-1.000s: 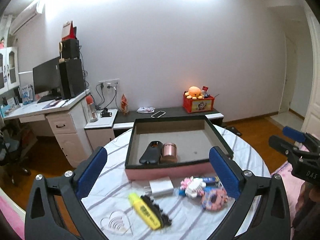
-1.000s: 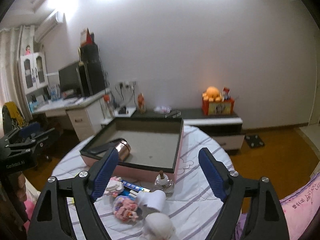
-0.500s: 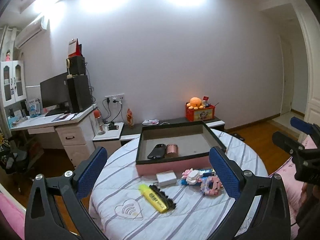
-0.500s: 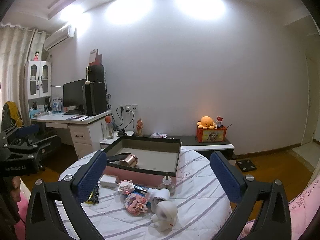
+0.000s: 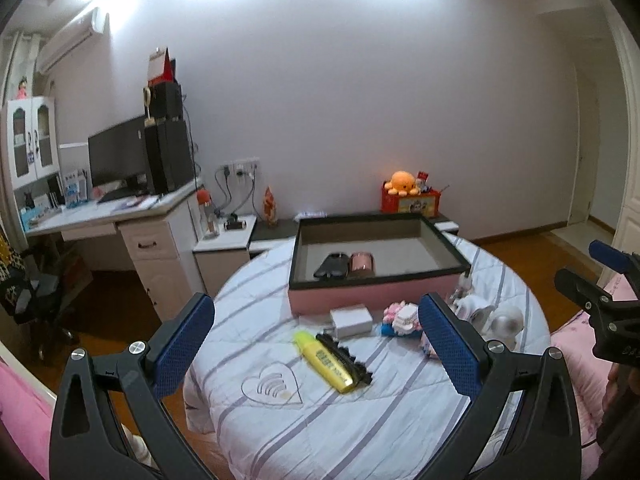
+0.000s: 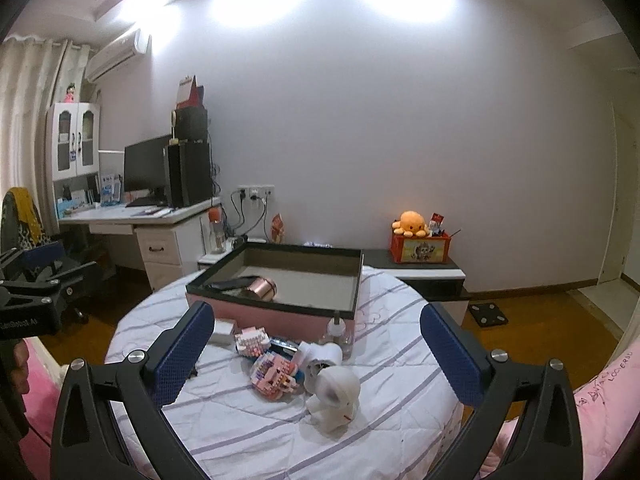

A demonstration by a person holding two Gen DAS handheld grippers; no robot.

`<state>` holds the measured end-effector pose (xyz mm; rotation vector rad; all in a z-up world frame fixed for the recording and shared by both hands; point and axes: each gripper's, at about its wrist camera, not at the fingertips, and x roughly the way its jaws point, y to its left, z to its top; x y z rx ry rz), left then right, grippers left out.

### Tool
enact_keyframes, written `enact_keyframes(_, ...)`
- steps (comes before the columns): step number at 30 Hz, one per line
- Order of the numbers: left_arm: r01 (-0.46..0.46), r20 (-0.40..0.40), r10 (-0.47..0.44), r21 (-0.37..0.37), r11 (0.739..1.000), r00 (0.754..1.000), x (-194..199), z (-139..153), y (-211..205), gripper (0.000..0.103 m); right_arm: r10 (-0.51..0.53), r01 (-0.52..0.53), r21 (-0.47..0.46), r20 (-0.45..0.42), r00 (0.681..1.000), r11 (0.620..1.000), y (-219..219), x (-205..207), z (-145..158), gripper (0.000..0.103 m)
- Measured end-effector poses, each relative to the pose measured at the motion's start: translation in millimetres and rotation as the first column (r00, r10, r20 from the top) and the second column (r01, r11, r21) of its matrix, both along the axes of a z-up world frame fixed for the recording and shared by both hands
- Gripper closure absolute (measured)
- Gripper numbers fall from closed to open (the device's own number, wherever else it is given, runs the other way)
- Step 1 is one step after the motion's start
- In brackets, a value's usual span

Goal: Organize rigid objects
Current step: 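Withdraw left tool from the box while right tool releases the box wall, then grasp the yellow highlighter with left tool while right tool grasps the white astronaut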

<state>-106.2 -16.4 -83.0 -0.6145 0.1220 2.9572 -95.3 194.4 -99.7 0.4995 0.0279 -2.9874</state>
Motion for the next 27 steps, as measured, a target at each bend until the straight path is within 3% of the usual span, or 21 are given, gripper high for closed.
enact_keyframes(7, -0.015, 0.162, 0.014, 0.005, 1.000, 0.987, -34, -48, -5, 0.000, 0.007, -0.006, -0.012, 0.123, 0.992, 1.000, 0, -28, -39, 0.000)
enact_keyframes(15, -0.067, 0.360, 0.080, -0.048, 0.997, 0.930, -80, -111, 2, 0.000, 0.008, -0.004, -0.018, 0.224, 0.974, 1.000, 5, -51, -78, 0.000)
enact_keyframes(21, -0.111, 0.431, 0.124, -0.056, 0.992, 0.894, -94, -133, -9, 0.000, 0.018, -0.013, -0.021, 0.271, 0.963, 1.000, 10, -57, -94, 0.000)
enact_keyframes(27, -0.103, 0.446, 0.096, -0.008, 0.995, 0.890, -105, -138, -3, 0.000, 0.032, -0.025, -0.029, 0.300, 0.953, 0.999, 9, -61, -104, 0.000)
